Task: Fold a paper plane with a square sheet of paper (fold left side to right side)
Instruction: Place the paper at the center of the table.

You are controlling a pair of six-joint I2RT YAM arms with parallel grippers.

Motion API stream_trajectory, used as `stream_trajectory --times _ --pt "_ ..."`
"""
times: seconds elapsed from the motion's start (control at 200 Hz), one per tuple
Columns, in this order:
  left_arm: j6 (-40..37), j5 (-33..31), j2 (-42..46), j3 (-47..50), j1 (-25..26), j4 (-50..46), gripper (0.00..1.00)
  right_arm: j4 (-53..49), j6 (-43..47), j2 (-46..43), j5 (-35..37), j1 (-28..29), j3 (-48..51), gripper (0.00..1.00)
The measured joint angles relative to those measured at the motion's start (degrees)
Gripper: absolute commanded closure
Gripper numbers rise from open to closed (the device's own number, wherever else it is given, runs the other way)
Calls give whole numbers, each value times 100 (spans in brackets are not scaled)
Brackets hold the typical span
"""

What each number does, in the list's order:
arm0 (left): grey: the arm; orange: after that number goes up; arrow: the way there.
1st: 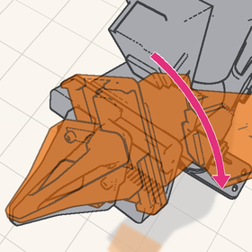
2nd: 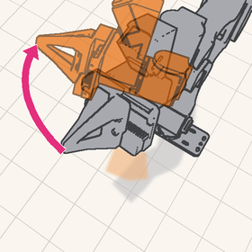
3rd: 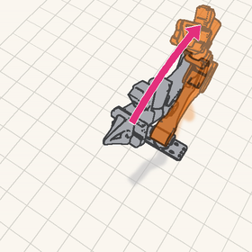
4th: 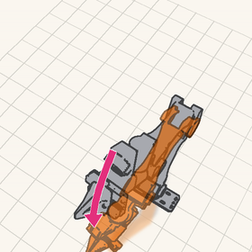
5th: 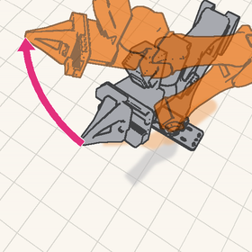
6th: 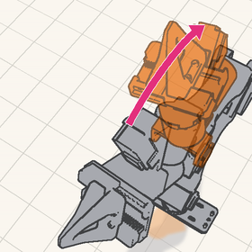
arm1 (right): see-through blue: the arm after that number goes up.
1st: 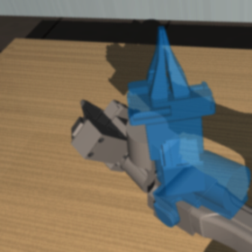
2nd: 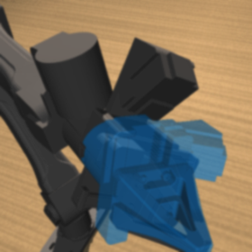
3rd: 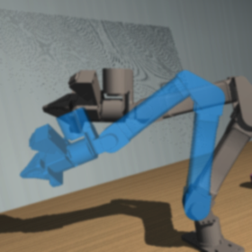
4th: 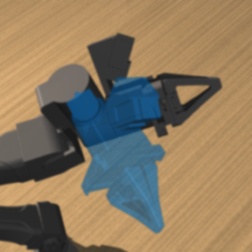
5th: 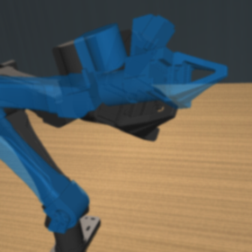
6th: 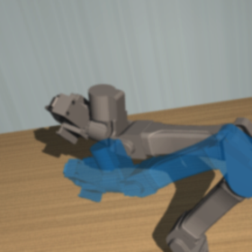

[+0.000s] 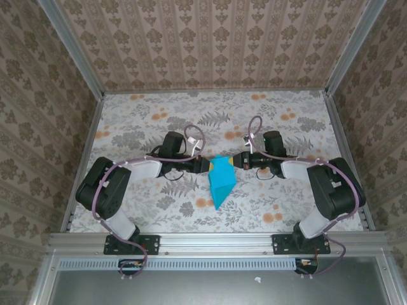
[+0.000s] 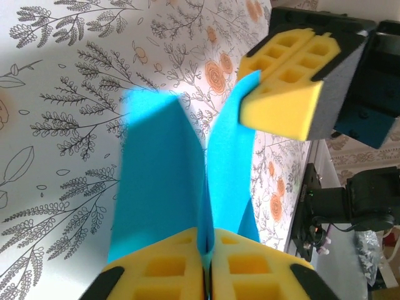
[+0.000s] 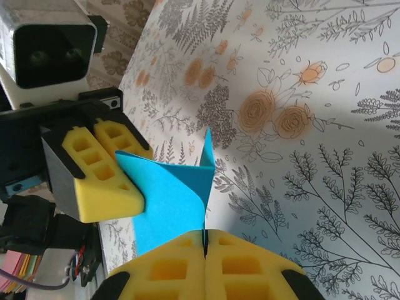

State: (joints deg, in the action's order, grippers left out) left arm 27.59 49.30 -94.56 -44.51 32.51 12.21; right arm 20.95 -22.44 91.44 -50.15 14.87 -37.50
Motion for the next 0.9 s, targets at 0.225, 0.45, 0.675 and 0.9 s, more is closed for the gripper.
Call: stream_trajectory --times 0.225,0.45,0.675,0.9 --pt "-269 -555 140 -90 0 -463 24 -837 -26 -457 450 15 -15 100" --pt "-870 -1867 1235 -240 107 -1526 18 -1853 -293 -461 922 155 -350 100" --pt "-1569 -3703 2170 -603 1193 -2726 18 -2618 -671 -273 1373 297 -1025 100" --pt "-1646 -5108 2192 -629 2409 -3593 18 -2944 -1073 79 1659 415 -1357 100"
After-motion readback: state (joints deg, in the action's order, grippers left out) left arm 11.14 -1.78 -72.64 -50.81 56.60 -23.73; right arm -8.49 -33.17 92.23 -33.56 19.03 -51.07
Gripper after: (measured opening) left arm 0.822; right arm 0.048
